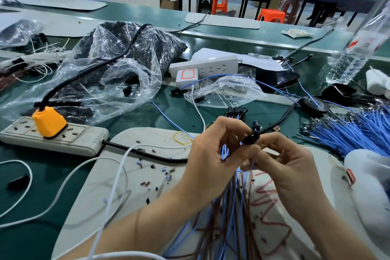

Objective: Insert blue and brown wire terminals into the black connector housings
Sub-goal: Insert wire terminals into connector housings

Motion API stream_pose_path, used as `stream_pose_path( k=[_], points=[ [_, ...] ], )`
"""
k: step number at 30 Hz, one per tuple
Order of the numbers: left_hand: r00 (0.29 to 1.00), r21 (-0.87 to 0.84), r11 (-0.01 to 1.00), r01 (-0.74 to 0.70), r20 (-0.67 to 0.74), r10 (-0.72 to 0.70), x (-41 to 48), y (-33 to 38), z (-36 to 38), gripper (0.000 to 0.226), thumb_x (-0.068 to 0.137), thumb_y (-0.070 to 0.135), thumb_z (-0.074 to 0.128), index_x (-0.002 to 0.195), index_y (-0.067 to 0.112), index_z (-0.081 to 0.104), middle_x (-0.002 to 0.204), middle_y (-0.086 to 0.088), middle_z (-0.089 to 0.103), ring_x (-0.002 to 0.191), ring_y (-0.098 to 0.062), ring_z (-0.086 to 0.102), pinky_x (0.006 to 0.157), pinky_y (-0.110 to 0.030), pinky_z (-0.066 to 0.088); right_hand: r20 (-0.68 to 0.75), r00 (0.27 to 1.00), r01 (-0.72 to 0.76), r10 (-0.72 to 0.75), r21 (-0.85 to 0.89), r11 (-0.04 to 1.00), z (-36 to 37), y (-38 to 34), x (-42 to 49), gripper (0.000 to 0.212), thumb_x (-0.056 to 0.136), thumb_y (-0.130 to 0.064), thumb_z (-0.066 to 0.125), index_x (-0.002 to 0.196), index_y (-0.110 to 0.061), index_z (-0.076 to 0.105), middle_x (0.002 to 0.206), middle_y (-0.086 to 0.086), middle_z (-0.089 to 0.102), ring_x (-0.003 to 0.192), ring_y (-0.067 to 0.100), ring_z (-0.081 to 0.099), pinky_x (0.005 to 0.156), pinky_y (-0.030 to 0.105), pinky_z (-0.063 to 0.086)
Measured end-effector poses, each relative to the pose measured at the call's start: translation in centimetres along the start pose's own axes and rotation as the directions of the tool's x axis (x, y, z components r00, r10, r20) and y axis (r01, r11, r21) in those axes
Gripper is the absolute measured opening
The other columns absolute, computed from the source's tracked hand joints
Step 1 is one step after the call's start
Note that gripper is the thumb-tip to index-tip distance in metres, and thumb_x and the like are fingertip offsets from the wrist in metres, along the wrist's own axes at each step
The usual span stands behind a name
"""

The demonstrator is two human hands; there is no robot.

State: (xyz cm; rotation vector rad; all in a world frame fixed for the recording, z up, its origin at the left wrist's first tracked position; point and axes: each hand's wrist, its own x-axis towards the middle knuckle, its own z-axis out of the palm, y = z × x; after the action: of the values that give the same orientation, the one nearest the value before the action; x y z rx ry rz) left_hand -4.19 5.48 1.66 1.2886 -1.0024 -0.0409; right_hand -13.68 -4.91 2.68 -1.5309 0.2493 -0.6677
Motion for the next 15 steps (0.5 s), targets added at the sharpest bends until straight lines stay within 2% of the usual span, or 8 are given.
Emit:
stream_pose_path(
  k=[4,7,10,12,13,15],
  points=[
    [0.999,0.037,0.998,-0.047,0.018,0.047,-0.05,-0.12,0.12,0.023,0.08,0.007,0.071,0.093,0.023,0.059,0.086,0.007,0.057,0.065,-0.017,0.054,0.063,-0.033,0.048,0.048,0.997,0.057,-0.053,-0.093,0.994,-0.15,0.24,-0.09,0.003,0.071,-0.021,0.067,0.074,-0.022,0.068,0.064,0.004,0.067,0.059,0.015,0.068,0.066,0.023,0.057],
    [0.998,0.019,0.998,-0.052,0.027,0.052,0.06,-0.22,0.22,0.024,0.081,0.005,0.069,0.094,0.021,0.059,0.09,0.01,0.052,0.066,-0.012,0.054,0.064,-0.028,0.047,0.063,0.994,0.092,-0.087,-0.086,0.992,0.0,0.55,-0.18,0.006,0.076,-0.021,0.065,0.08,-0.023,0.068,0.07,0.001,0.07,0.065,0.013,0.068,0.069,0.021,0.055],
    [0.998,-0.033,0.998,-0.052,0.035,0.054,0.01,-0.42,0.26,0.016,0.083,0.012,0.067,0.095,0.019,0.059,0.088,0.011,0.051,0.068,-0.006,0.054,0.065,-0.024,0.048,0.032,0.991,0.132,-0.13,-0.075,0.988,0.25,0.89,-0.4,0.005,0.08,-0.021,0.065,0.083,-0.023,0.069,0.071,-0.004,0.069,0.066,0.011,0.067,0.067,0.018,0.052],
    [0.998,-0.062,0.997,-0.052,0.031,0.054,0.03,-0.44,0.25,0.015,0.083,0.014,0.066,0.095,0.018,0.058,0.088,0.01,0.052,0.067,-0.006,0.054,0.065,-0.023,0.048,0.014,0.988,0.157,-0.156,-0.096,0.983,0.41,0.9,-0.61,0.008,0.083,-0.033,0.067,0.084,-0.026,0.068,0.071,-0.004,0.068,0.065,0.011,0.066,0.066,0.017,0.051],
    [0.998,-0.068,0.996,-0.05,0.032,0.052,0.06,-0.42,0.22,0.015,0.083,0.014,0.066,0.095,0.018,0.059,0.088,0.01,0.052,0.067,-0.008,0.055,0.064,-0.026,0.049,0.009,0.988,0.155,-0.155,-0.1,0.983,0.51,0.76,-0.66,0.01,0.084,-0.037,0.067,0.084,-0.027,0.068,0.07,-0.005,0.067,0.065,0.011,0.065,0.066,0.017,0.05],
    [0.999,-0.089,0.995,-0.04,0.028,0.042,0.04,-0.33,0.31,0.014,0.083,0.014,0.066,0.094,0.02,0.059,0.089,0.006,0.053,0.068,-0.015,0.056,0.061,-0.04,0.053,-0.009,0.988,0.155,-0.156,-0.1,0.983,0.57,0.71,-0.72,0.003,0.083,-0.029,0.065,0.082,-0.029,0.068,0.07,-0.006,0.067,0.064,0.01,0.064,0.065,0.015,0.05]
  ],
)
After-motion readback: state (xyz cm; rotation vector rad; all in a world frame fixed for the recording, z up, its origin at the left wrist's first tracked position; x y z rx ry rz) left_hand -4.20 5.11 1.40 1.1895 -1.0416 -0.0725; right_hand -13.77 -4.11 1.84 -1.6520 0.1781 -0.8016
